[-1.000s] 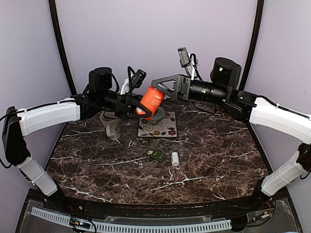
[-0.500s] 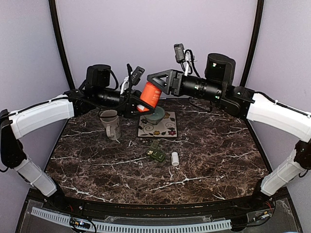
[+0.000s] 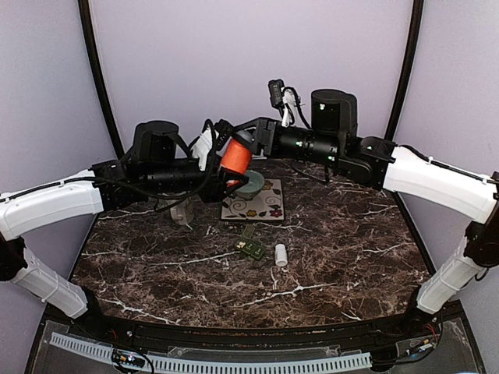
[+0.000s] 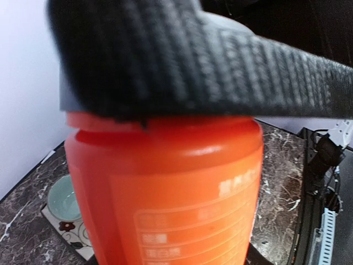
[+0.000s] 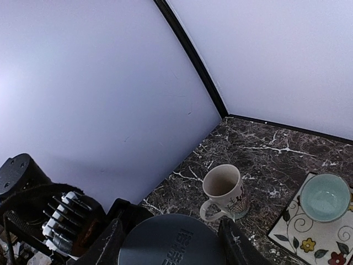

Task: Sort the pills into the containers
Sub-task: Screw the lid of the pill bottle onto the pill bottle, then place the pill bottle at the center of the board.

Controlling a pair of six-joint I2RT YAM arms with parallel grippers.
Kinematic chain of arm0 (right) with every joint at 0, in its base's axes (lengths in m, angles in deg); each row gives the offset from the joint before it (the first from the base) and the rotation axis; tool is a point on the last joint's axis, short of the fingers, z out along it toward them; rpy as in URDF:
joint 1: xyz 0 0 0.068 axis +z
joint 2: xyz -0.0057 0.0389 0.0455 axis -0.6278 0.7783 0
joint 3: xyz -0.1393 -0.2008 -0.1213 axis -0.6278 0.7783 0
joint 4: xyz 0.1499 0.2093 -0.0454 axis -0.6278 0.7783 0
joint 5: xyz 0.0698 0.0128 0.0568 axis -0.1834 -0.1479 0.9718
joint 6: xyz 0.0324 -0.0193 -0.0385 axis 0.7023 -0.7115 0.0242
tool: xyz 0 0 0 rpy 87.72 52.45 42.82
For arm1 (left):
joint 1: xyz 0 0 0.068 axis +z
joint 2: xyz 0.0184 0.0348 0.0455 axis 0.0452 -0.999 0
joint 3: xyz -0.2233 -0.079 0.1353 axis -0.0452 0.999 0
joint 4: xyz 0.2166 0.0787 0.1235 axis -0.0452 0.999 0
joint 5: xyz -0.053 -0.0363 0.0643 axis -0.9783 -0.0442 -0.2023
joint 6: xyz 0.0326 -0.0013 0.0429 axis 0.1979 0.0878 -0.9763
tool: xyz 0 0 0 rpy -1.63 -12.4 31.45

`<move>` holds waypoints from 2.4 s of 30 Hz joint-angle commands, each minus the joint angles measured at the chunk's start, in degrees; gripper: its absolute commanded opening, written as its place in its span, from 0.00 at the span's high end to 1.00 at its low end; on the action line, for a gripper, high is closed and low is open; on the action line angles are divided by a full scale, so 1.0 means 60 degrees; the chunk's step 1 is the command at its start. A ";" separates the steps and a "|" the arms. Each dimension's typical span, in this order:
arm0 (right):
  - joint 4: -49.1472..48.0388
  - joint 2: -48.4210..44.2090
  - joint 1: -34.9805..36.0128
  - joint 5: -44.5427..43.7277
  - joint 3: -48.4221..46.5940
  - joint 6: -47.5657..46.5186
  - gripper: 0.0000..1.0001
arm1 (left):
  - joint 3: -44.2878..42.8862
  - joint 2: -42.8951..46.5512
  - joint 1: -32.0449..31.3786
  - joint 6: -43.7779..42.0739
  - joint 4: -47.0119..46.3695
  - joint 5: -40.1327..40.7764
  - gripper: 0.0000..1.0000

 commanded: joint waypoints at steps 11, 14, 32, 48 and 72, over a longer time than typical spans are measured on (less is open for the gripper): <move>0.1860 0.0750 0.0548 -0.1377 0.0266 0.0094 1.00 | 0.0237 0.0089 -0.0999 -0.0601 -0.4726 0.5268 1.00; 0.1921 0.0794 0.0578 -0.1631 0.0287 0.0128 1.00 | 0.0334 -0.0082 -0.1202 -0.0721 -0.5543 0.5985 1.00; 0.1556 0.0281 0.0596 -0.2509 0.0724 0.0084 1.00 | 0.0679 0.0311 -0.1416 -0.0113 -0.5253 0.5783 0.62; 0.1437 -0.0004 0.0538 -0.3399 0.1038 0.0011 1.00 | 0.1302 0.0749 -0.1416 0.0378 -0.4941 0.5635 0.46; 0.1357 -0.0434 0.0126 -0.4278 0.1831 -0.0118 1.00 | 0.1883 0.1208 -0.1416 0.0579 -0.4367 0.5163 0.32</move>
